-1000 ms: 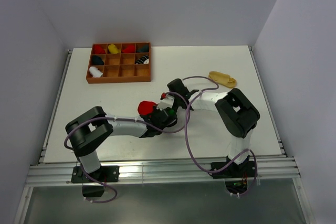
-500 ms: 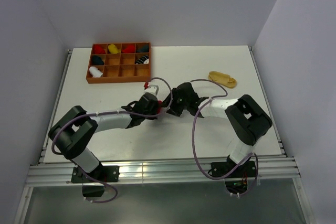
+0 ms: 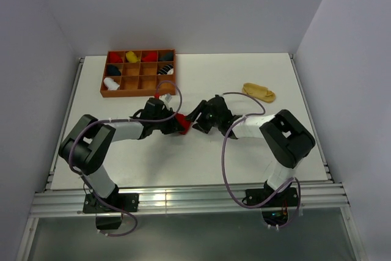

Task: Roll the socks
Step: Roll the sock at the center of the board.

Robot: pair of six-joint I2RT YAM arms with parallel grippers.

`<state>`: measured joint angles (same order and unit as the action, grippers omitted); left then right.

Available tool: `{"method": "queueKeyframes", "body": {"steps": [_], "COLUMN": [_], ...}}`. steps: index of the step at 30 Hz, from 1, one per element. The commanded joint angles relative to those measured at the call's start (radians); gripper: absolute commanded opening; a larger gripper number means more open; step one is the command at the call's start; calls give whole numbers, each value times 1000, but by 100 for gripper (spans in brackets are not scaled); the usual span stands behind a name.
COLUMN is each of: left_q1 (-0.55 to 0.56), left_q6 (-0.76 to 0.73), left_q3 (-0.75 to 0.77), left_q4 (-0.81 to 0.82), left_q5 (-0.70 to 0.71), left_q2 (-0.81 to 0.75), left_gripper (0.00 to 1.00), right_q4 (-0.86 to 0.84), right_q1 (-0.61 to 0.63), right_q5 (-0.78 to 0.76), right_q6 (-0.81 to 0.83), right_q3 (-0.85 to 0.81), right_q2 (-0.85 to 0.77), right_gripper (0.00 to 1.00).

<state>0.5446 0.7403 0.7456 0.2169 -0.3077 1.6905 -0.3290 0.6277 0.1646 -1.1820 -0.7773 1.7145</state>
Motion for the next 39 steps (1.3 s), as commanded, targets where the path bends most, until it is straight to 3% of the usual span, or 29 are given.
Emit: {"method": "queueKeyframes", "body": {"steps": [1,13,15,21,25,26,27,29,33,36,39], "left_q1": [-15,-35,-37,-37,-34,-32,-26,-3,83,236,319], "left_q6": [42,73,74,62,38,22,12,-16,-76,-145,-203], "left_q3": [4,73,81,71,54,49,44,25,-21,-34,-25], "left_q4": [-57,-128,-134,-143,-148,-154,-159,-163,-166,-163,-154], "left_q5": [-110,-163,-166,-140,-99,-64,-39,55,302,541,721], "left_q2": [38,115,123,91,41,13,-8,-76,-208,-291,-319], "left_gripper": [1,1,1,1,17,23,35,48,52,52,54], "right_q4": [-44,-64,-59,37,133,172,195,255,362,423,464], "right_q1": [0,0,-2,-2,-2,-3,-2,0,3,7,15], "right_q5": [-48,-85,-89,-109,-91,-89,-83,-76,-77,-62,-33], "right_q6": [-8,-8,-7,45,71,74,81,94,116,125,128], "right_q3": [-4,-16,-17,-53,-96,-112,-120,-145,-189,-223,-250], "right_q2": [33,132,137,138,139,132,131,123,114,125,145], "right_gripper": [66,56,50,0,0,0,0,0,0,0,0]}}
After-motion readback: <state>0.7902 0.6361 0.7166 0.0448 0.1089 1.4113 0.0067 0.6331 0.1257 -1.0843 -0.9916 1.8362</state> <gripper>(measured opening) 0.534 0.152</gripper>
